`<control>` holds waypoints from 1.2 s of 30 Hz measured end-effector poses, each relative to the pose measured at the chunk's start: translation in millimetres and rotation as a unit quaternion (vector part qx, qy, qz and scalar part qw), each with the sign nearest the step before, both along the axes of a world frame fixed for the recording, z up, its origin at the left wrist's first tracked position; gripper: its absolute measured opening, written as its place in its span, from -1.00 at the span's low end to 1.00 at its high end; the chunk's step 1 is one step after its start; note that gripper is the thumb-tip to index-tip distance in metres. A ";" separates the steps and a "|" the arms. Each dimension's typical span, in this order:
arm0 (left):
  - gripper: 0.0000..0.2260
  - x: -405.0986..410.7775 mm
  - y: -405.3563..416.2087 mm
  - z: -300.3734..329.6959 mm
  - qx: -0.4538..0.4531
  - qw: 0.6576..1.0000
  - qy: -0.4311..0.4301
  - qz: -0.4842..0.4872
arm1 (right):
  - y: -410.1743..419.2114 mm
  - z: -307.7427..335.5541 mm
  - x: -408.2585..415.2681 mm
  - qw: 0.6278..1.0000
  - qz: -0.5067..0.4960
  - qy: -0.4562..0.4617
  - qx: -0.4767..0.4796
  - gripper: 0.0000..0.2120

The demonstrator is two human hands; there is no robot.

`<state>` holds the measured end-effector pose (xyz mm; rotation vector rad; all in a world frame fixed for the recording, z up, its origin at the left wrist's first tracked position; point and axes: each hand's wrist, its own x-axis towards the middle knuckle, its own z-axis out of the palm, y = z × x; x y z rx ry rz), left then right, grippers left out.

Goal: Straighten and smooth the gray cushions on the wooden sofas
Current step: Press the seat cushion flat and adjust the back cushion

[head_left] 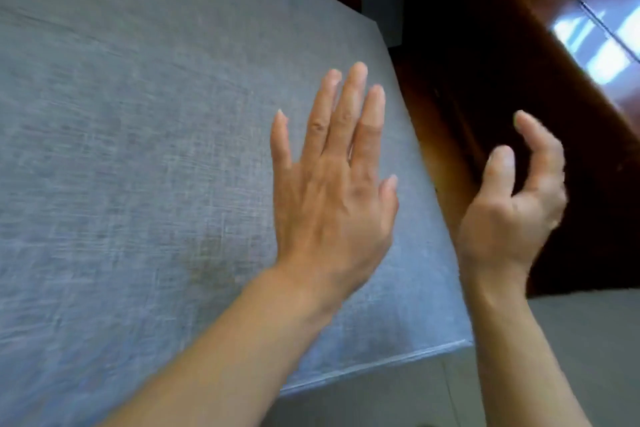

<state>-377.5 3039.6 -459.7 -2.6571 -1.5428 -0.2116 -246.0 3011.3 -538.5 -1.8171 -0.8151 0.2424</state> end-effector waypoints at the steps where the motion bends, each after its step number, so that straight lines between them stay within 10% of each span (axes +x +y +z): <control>1: -0.37 -1.6 -10.4 -24.2 -0.066 0.995 0.072 0.006 | -11.5 -33.6 -12.6 0.992 0.049 -0.001 -0.114 -0.41; 4: -0.36 -1.4 -31.0 -78.5 -0.202 0.941 0.270 -0.007 | -38.0 -110.3 -26.1 0.903 0.240 0.040 -0.355 -0.37; 15: -0.34 8.2 -17.8 8.5 -0.261 0.939 0.203 0.098 | -47.0 2.2 38.1 0.906 0.237 0.078 -0.341 -0.32; 36: -0.42 -246.4 -34.6 213.4 -0.095 0.930 -0.190 0.300 | -7.4 270.4 -186.1 0.871 0.399 -0.084 -0.272 -0.36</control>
